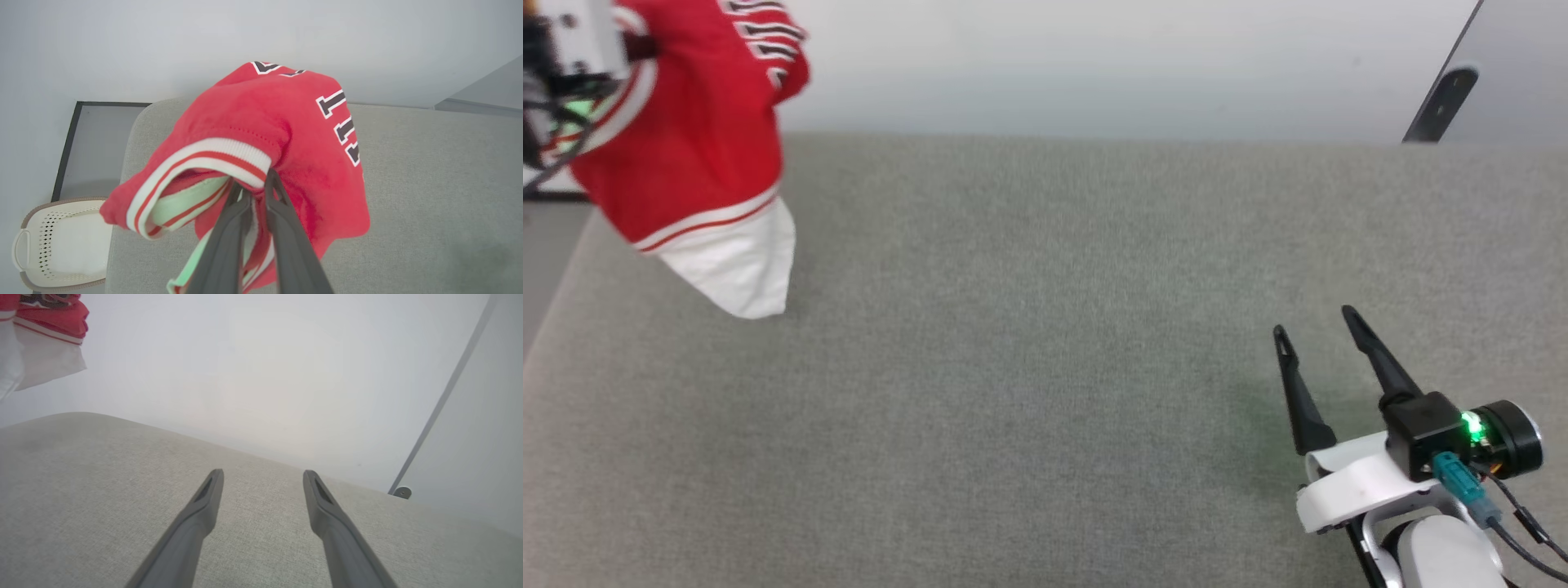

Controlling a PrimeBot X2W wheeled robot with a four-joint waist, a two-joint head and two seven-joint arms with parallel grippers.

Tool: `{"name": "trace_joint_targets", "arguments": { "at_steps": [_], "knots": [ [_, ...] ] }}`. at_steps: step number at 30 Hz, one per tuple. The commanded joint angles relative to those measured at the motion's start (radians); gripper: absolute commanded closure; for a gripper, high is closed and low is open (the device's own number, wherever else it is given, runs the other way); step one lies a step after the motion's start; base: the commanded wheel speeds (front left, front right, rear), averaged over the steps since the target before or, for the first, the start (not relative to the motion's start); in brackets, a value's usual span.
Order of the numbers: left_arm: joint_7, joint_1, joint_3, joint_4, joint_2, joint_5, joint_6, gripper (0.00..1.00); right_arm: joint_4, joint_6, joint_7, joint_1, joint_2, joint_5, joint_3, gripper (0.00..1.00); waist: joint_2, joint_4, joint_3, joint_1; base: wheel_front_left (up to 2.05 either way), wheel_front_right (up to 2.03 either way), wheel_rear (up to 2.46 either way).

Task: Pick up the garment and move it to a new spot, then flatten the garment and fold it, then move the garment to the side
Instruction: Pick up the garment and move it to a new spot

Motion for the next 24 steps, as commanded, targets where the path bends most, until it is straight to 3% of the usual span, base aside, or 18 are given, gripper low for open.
{"name": "trace_joint_targets", "arguments": {
  "at_steps": [1,9,18,24],
  "knots": [
    [0.003,-0.003,-0.001,-0.008,-0.008,-0.005,0.002,1.00,0.002,-0.001,-0.006,0.010,0.000,0.004,-0.007,0.00,-0.0001,0.003,-0.048,0.0000,0.00,0.00,0.00],
    [0.038,0.061,-0.008,-0.097,-0.090,-0.058,-0.003,1.00,0.041,-0.001,-0.013,-0.019,0.000,-0.046,-0.136,0.00,-0.0001,-0.049,-0.066,0.0000,0.00,0.00,0.00],
    [0.107,0.124,-0.053,-0.211,-0.195,-0.084,0.031,1.00,0.096,-0.002,-0.017,-0.056,0.000,-0.113,-0.302,0.00,-0.0001,-0.142,-0.064,0.0000,0.00,0.00,0.00],
    [0.138,0.163,-0.081,-0.264,-0.242,-0.090,0.060,1.00,0.126,-0.001,-0.018,-0.072,0.000,-0.137,-0.361,0.00,-0.0001,-0.206,-0.066,0.0000,0.00,0.00,0.00]
  ]
}}
